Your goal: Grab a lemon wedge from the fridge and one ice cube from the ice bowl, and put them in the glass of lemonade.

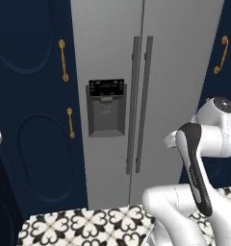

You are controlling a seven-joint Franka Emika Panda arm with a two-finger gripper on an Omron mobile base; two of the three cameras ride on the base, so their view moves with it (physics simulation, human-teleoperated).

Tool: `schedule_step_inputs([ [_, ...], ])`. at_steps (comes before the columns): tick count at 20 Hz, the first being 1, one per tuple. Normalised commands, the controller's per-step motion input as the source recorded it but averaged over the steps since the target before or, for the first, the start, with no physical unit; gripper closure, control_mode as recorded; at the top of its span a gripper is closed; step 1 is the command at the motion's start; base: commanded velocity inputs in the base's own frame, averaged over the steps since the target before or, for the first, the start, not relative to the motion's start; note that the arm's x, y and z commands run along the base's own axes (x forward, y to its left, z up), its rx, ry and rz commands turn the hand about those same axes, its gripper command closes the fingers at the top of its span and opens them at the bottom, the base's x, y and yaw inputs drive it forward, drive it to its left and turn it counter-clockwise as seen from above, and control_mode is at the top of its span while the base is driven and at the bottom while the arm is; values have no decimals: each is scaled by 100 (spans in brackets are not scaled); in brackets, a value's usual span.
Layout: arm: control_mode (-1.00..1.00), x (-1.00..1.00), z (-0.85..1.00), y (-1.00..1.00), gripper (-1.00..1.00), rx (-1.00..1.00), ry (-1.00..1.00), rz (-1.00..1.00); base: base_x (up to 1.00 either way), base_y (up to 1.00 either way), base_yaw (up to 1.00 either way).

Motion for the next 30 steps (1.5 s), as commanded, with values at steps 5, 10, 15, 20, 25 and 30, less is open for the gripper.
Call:
schedule_step_inputs([
  [5,-100,96,17,-8,-100,0,-17,0,0,0,0],
  [10,-100,100,4,0,-100,0,-24,0,0,0,0],
  [15,-100,99,5,0,-100,0,-27,-2,0,0,0],
  [20,-100,71,15,0,-100,0,-18,-11,0,0,0],
  [25,-100,36,42,-2,-100,4,-1,-14,0,0,0],
  [30,-100,25,47,-9,-100,14,0,-9,0,0,0],
])
